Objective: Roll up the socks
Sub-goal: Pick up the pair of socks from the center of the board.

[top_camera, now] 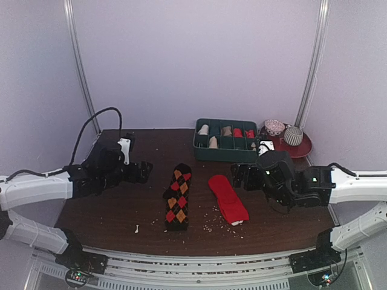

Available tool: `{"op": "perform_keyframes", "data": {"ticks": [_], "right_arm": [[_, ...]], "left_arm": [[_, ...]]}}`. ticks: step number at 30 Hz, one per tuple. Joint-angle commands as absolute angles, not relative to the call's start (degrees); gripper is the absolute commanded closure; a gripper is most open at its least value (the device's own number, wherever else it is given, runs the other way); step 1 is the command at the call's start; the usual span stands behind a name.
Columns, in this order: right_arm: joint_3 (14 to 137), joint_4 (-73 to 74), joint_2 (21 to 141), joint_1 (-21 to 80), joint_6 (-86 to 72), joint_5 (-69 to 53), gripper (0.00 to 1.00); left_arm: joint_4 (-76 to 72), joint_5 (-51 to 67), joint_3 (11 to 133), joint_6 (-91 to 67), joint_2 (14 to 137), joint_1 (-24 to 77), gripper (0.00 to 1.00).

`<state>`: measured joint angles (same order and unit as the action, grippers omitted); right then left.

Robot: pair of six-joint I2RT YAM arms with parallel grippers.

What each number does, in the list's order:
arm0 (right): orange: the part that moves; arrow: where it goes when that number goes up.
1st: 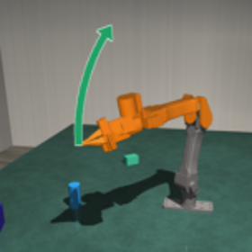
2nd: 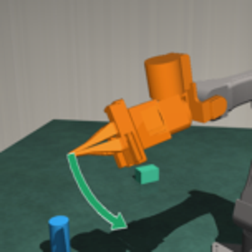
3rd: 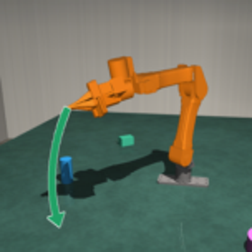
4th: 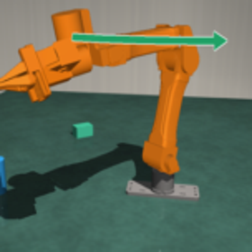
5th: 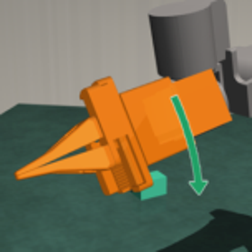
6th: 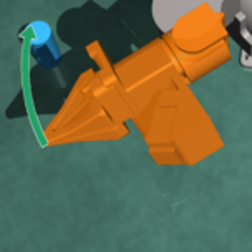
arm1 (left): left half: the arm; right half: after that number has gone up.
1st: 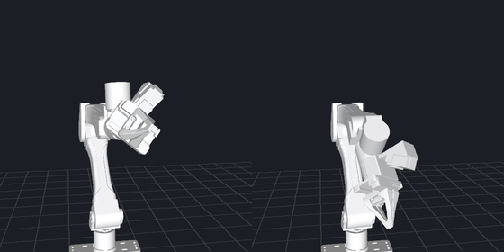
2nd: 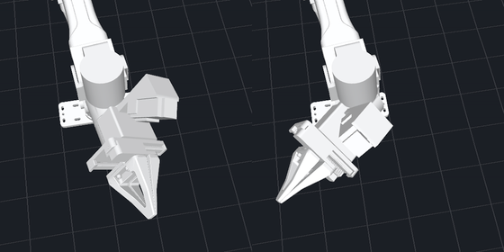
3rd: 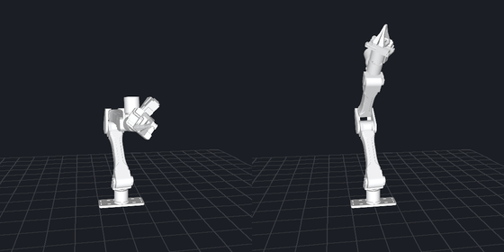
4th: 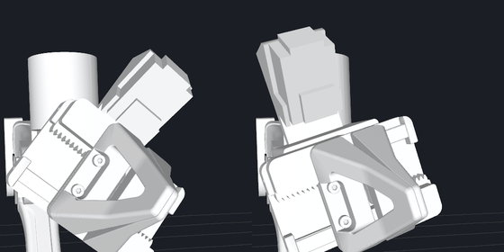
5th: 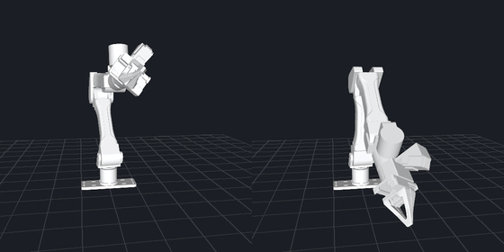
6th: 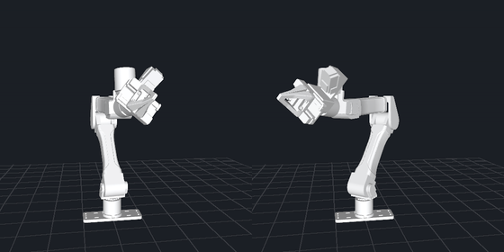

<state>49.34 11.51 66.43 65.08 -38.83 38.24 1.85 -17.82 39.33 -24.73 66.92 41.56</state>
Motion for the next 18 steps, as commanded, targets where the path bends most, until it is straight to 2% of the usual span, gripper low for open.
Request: {"op": "perform_keyframes", "data": {"ticks": [1, 8, 14, 18], "right_arm": [[48.4, 12.1, 66.2, 64.7, -33.7, 36.1, 0.0], [44.8, 2.0, 66.6, 63.5, -25.1, 24.3, 0.0], [42.6, -8.4, 72.9, 63.3, -18.8, 16.6, 0.0], [40.1, -18.9, 78.6, 63.3, -11.4, 5.6, 0.0]], "left_arm": [[0.1, -19.6, 39.9, -24.3, 64.2, 41.4, 0.02], [-0.6, -14.9, 37.4, -23.4, 60.7, 41.6, 0.02], [-4.9, -10.6, 31.6, -22.8, 57.8, 44.1, 0.02], [-10.1, -7.2, 27.9, -21.4, 58.9, 46.1, 0.02]]}}
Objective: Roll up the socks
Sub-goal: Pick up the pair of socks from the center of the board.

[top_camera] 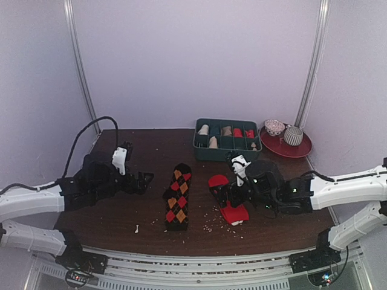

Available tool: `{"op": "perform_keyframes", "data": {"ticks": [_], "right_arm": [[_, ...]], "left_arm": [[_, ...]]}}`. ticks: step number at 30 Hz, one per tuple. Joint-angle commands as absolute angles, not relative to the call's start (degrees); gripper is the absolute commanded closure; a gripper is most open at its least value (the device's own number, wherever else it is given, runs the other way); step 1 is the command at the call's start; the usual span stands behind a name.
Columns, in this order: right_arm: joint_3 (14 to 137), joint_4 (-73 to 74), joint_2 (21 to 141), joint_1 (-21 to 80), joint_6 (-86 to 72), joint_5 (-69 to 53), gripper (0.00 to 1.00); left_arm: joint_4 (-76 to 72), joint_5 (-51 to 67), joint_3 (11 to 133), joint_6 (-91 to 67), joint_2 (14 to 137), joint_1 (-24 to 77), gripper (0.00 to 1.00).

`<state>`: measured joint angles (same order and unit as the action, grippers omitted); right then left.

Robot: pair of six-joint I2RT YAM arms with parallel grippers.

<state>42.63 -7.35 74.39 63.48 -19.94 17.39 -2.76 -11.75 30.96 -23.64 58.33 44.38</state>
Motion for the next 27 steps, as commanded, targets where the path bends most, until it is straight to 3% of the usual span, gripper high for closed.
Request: {"op": "perform_keyframes", "data": {"ticks": [1, 10, 22, 27], "right_arm": [[39.7, -21.5, 80.2, 63.3, -8.9, 2.4, 0.0], [45.7, -27.8, 96.0, 63.4, 8.9, -25.8, 0.1], [59.4, -15.2, 111.0, 63.4, 21.0, -30.8, 0.2], [59.4, -16.1, 113.4, 62.5, 19.4, -26.8, 0.26]], "left_arm": [[-11.6, -5.7, 26.7, -20.9, 59.4, 46.3, 0.02], [-20.0, 5.8, 19.6, -18.8, 62.5, 46.6, 0.04], [-22.8, 8.4, 17.2, -19.9, 67.6, 46.8, 0.08], [-22.7, 8.7, 16.6, -19.7, 67.0, 46.9, 0.08]]}}
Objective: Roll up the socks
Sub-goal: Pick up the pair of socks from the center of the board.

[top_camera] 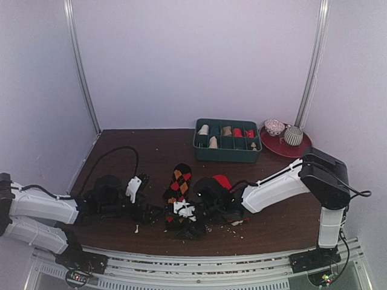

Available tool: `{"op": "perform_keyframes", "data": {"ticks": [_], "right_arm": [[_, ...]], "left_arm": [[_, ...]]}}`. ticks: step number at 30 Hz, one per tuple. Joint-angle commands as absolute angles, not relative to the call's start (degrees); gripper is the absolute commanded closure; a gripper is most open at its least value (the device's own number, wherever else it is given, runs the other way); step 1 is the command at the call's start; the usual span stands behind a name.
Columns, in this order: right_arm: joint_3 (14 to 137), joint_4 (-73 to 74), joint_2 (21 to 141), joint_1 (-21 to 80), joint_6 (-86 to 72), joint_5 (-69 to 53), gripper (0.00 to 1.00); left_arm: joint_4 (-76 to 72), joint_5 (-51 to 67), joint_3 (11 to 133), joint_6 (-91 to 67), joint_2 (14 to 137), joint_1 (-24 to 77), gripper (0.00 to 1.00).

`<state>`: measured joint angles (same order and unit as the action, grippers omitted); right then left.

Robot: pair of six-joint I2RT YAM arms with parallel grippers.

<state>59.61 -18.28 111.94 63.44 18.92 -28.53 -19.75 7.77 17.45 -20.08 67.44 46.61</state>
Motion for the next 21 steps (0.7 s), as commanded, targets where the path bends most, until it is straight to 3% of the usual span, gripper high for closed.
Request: {"op": "perform_keyframes", "data": {"ticks": [1, 7, 15, 21], "right_arm": [[59.3, -16.3, 113.6, 62.2, 19.1, -25.7, 0.27], [59.5, -16.0, 115.3, 60.8, 19.1, -23.6, 0.37], [64.6, -5.2, 120.7, 59.5, 14.1, -25.9, 0.71], [63.6, -4.5, 120.9, 57.7, -1.8, -38.8, 0.9]], "left_arm": [[-22.7, 8.8, 16.6, -19.6, 66.8, 46.9, 0.08], [-22.5, 9.7, 17.0, -18.9, 67.4, 46.9, 0.08], [-23.5, 10.5, 16.1, -18.6, 67.5, 46.8, 0.09], [-26.6, 15.2, 15.4, -17.0, 69.1, 47.0, 0.13]]}}
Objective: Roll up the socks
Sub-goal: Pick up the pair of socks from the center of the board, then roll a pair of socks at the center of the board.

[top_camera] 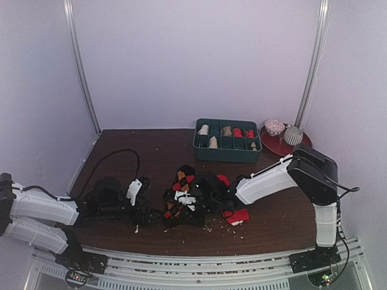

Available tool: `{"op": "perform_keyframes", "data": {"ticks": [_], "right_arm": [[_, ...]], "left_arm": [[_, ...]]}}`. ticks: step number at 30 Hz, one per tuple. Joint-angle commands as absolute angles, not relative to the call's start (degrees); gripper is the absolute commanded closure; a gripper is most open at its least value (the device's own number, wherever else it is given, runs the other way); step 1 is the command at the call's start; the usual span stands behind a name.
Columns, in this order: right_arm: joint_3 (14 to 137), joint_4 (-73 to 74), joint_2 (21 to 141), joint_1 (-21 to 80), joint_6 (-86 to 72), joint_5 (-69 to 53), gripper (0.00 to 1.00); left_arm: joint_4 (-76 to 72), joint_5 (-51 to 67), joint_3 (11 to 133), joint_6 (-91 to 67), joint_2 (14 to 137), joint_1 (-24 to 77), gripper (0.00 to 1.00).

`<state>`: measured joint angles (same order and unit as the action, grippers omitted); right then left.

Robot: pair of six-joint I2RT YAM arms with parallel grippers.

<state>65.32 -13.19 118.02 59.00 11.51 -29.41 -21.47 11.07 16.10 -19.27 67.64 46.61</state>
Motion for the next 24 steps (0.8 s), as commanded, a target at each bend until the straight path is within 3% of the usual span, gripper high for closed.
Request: {"op": "perform_keyframes", "data": {"ticks": [1, 9, 21, 24], "right_arm": [[63.4, -4.0, 121.0, 57.3, -5.9, -40.3, 0.91], [59.3, -5.4, 121.1, 56.1, -30.1, -47.3, 0.95], [60.4, -0.7, 122.9, 53.6, -29.8, -47.4, 0.95], [60.6, -0.5, 123.4, 53.4, -29.2, -47.5, 0.95]], "left_arm": [[-27.0, 15.7, 15.4, -16.6, 69.6, 47.3, 0.14], [-32.5, 15.9, 16.1, -14.1, 73.2, 51.0, 0.12], [-40.8, 10.1, 21.3, -9.4, 89.6, 61.1, 0.09], [-40.7, 9.8, 22.6, -9.5, 92.7, 61.4, 0.15]]}}
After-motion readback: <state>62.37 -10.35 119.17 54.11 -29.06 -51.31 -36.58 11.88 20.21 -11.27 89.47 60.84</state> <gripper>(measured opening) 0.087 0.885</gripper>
